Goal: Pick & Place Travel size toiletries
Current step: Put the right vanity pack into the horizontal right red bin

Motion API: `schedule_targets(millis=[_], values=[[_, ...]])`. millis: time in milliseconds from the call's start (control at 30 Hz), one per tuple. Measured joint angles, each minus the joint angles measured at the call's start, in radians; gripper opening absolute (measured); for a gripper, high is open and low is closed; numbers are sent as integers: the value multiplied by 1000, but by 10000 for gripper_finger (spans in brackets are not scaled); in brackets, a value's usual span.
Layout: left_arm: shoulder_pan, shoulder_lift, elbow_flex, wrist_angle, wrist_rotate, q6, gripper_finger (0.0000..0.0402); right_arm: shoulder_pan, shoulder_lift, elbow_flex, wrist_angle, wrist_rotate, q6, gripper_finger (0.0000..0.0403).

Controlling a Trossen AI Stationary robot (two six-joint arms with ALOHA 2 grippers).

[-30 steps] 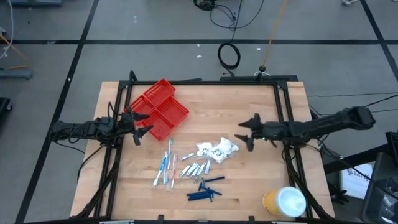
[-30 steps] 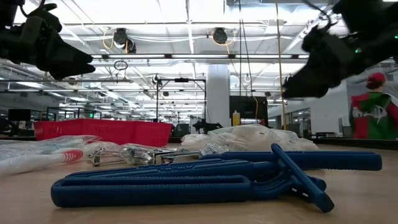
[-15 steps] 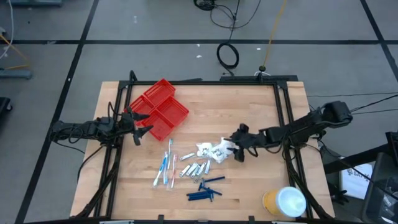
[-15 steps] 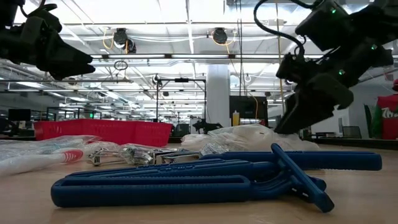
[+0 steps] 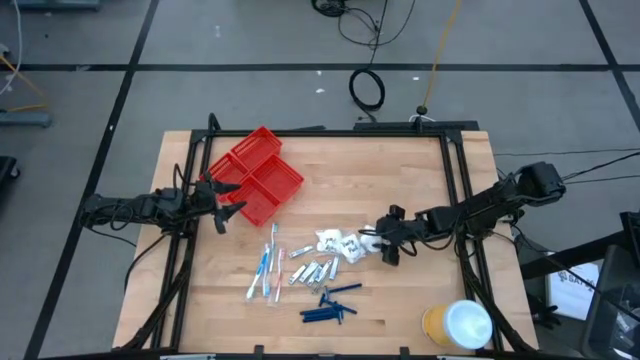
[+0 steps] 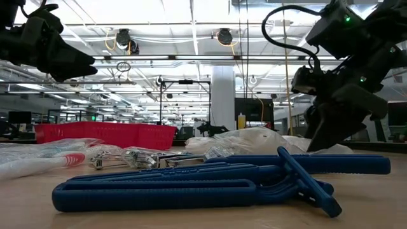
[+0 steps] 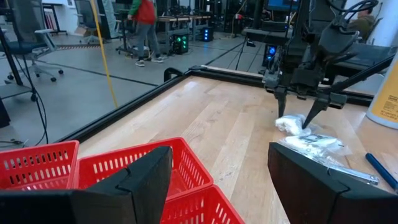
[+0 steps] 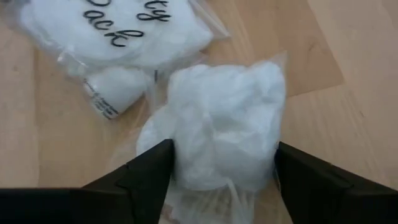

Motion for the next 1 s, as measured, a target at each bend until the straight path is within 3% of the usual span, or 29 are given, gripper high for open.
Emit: schedule_targets(millis=[267,500,733,1000], values=[[0,0,0,0,17,-2,258,1,-35,-1,0,-27,-8,149],[0,0,0,0,17,-1,257,0,-167,-2,9,-26,-40,84],[0,0,0,0,17,0,257,0,-283,-2,107,-25,-139,52],[1,0,0,10,16,3,257,-20,-292,-2,358,-19,-315,46]])
